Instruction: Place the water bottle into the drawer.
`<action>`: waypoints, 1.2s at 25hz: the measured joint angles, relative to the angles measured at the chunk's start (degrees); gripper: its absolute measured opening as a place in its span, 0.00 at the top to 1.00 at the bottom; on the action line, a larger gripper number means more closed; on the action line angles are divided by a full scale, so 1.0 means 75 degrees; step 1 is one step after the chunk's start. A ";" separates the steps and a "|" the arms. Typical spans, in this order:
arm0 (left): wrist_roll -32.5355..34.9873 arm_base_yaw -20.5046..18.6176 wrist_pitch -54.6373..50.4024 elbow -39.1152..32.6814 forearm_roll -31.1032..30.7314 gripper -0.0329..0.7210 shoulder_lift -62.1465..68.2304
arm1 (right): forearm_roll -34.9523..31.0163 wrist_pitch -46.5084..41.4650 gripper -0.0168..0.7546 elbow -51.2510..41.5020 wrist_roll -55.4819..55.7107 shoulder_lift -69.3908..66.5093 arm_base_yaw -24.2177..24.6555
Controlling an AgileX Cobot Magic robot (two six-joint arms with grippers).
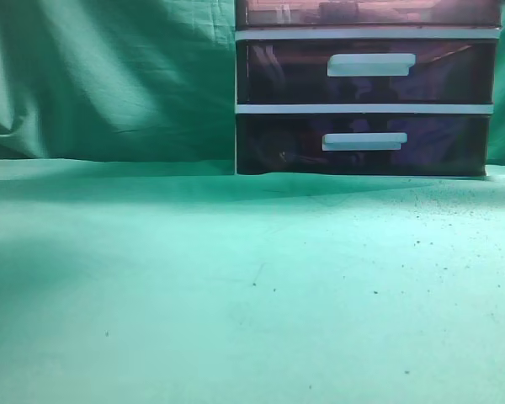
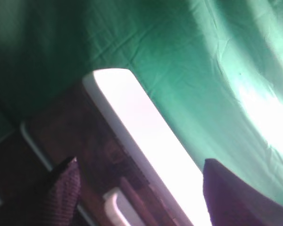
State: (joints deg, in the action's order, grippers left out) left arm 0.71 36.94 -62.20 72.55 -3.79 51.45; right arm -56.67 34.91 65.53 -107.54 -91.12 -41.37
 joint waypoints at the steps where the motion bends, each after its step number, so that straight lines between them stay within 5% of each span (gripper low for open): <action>1: -0.0191 0.0000 0.0000 0.0000 0.0000 0.86 0.0000 | -0.0781 0.0038 0.31 0.0000 -0.0466 0.0207 -0.0360; 8: -0.0860 0.0000 0.0681 -0.0031 0.0374 0.86 -0.1058 | -0.5071 0.1467 0.31 0.0000 -0.1967 0.1661 -0.3039; 11: -0.0802 0.0000 0.1130 -0.0439 0.0579 0.86 -0.2029 | -0.6257 0.2380 0.45 0.0000 -0.2009 0.2140 -0.3923; 20: -0.0394 0.0000 0.2766 -0.3817 0.1375 0.86 -0.5141 | -0.6267 0.4581 0.98 0.0000 -0.2026 0.3070 -0.5833; 30: -0.0428 0.0000 0.5346 -0.7319 0.1707 0.86 -0.6969 | -0.6267 0.4793 0.98 0.0000 -0.2012 0.3906 -0.6837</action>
State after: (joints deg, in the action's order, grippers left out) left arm -2.51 36.94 -22.10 17.66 9.01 -0.81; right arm -103.67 70.85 65.53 -122.63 -61.82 -92.64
